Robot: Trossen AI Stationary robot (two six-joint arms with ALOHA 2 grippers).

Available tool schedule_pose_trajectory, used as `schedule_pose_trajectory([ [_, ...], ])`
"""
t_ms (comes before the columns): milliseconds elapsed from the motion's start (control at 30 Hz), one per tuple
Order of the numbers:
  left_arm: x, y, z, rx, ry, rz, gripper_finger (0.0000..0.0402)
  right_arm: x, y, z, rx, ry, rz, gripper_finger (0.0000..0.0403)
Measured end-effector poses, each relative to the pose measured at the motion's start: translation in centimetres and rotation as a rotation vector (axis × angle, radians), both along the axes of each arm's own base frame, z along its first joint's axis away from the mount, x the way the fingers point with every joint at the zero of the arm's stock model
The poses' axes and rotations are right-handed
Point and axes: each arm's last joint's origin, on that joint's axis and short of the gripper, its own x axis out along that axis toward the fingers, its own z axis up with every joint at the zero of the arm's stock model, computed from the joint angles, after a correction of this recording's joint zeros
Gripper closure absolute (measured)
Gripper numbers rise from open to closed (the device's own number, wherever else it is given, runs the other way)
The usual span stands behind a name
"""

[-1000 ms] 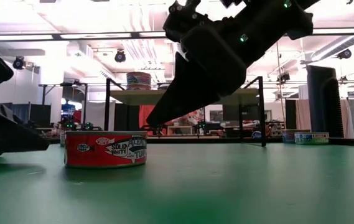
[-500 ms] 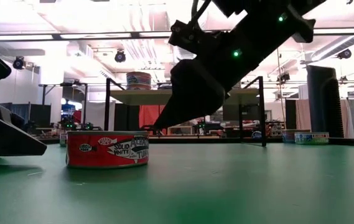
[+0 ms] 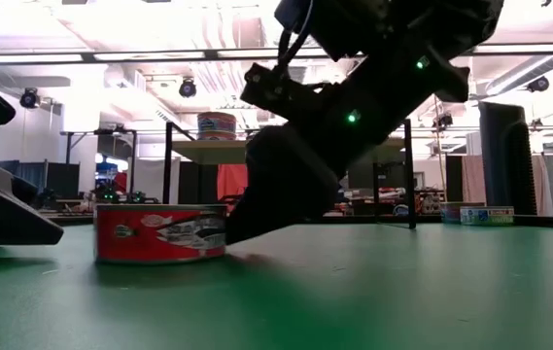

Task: Stack canned seafood by type on shelf
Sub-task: Stack the red tuna can on top of the red tuna can on the shelf

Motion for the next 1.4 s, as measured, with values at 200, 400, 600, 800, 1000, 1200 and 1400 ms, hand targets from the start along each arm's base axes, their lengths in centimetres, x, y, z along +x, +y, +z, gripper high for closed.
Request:
schedule_pose_trajectory([
  [200, -0.2, 0.1, 0.4, 0.015, 0.028, -0.060, 0.0401, 0.4, 2.0, 1.0, 0.116, -0.010, 0.149, 0.0003],
  [400, -0.2, -0.2, 1.6, -0.014, 0.034, -0.147, 0.0401, 0.6, 3.5, 1.8, 0.166, -0.069, 0.223, 0.0003],
  [600, -1.0, -0.1, 2.3, -0.066, 0.224, -0.284, 0.0401, 0.5, 3.8, 1.4, 0.147, -0.064, 0.240, 0.0003],
  [800, -0.8, -0.2, 2.1, -0.033, 0.221, -0.240, 0.0401, 1.4, 4.0, -1.5, 0.160, -0.115, 0.244, 0.0003],
  [1000, 0.6, -1.9, 1.6, 0.015, 0.195, -0.214, 0.0401, 3.1, 4.8, -3.6, 0.240, -0.254, 0.296, 0.0003],
  [1200, 1.7, -3.5, 1.0, 0.110, 0.180, -0.203, 0.0401, 5.2, 5.8, -5.1, 0.223, -0.268, 0.282, 0.0001],
  [1400, 1.7, -3.4, 1.3, 0.081, 0.162, -0.192, 0.0401, 5.6, 6.0, -4.8, 0.208, -0.289, 0.251, 0.0001],
])
